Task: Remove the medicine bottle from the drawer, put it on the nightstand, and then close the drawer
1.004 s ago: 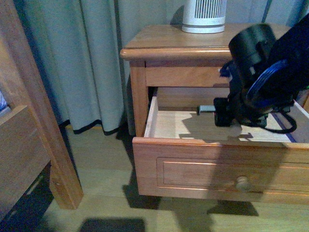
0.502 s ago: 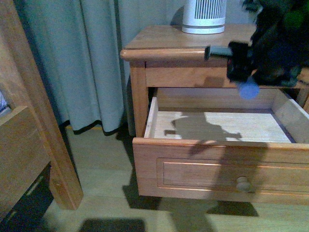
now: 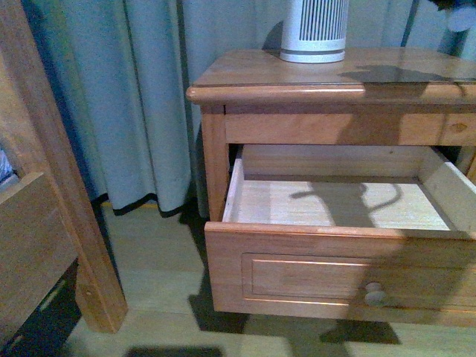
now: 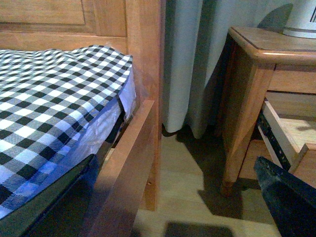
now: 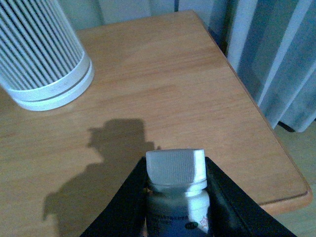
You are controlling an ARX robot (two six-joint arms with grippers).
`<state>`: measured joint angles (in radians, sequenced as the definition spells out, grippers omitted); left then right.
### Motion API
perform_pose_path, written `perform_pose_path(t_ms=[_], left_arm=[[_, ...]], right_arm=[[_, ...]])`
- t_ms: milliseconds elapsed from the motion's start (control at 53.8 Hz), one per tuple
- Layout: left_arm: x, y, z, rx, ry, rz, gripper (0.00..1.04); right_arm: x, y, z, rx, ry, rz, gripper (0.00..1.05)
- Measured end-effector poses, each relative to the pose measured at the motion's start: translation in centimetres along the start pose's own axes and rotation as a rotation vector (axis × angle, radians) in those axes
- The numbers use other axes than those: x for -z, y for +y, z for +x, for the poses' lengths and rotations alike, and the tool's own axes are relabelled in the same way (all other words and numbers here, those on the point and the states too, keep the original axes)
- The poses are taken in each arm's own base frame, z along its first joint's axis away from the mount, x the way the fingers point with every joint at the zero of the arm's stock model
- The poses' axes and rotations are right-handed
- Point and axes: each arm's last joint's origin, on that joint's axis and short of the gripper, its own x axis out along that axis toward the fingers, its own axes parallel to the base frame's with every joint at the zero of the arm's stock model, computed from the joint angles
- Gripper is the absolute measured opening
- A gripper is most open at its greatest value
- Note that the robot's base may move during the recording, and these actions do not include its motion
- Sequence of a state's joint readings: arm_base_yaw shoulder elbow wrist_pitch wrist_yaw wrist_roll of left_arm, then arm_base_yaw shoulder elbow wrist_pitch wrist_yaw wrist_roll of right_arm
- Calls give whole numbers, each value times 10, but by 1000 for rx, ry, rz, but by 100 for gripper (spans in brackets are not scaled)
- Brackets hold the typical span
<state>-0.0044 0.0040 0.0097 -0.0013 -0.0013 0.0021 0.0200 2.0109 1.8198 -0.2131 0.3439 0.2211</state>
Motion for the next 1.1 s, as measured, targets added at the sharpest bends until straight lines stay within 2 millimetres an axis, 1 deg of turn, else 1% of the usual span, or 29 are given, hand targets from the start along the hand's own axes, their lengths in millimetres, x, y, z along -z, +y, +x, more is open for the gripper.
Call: perform_pose_path(t_ms=[56,149,260,372,446,595,632,725,762,799,837,874,911,948,985,1004,1041,1078,1097], left_arm=[[0,0,0,0,0,0,98],[0,0,0,0,0,0,98],[0,0,0,0,0,0,98],[0,0,0,0,0,0,98],[0,0,0,0,0,0,98],[0,0,0,0,0,0,98],[0,0,0,0,0,0,98],[0,0,0,0,0,0,98],[0,0,0,0,0,0,98],[0,0,0,0,0,0,98],[0,0,0,0,0,0,98],[0,0,0,0,0,0,98],[0,0,0,0,0,0,98],[0,0,0,0,0,0,98],[0,0,0,0,0,0,98],[0,0,0,0,0,0,98],[0,0,0,0,0,0,98],[0,0,0,0,0,0,98],[0,0,0,0,0,0,98]], right_arm=[[5,3,14,23,8,2,30],[11,5,32,55,5,4,30],[14,3,45,87,-2,7,30],[17,2,54,107,-4,3,30],[19,1,58,109,-8,2,43],[19,1,61,93,-40,12,65],[19,1,61,87,-47,15,70],[19,1,59,63,-73,28,88],[20,1,57,60,-80,30,93],[18,-1,52,51,-99,38,99],[16,-2,46,43,-118,45,99],[11,-5,35,35,-145,55,97],[4,-11,15,24,-177,76,98],[-6,-20,-15,4,-210,102,98],[-12,-28,-37,-3,-271,117,98],[-14,-35,-54,-16,-298,129,98],[-14,-45,-75,-16,-328,135,98],[-9,-55,-94,-14,-352,143,98],[-7,-58,-98,-16,-353,144,98]])
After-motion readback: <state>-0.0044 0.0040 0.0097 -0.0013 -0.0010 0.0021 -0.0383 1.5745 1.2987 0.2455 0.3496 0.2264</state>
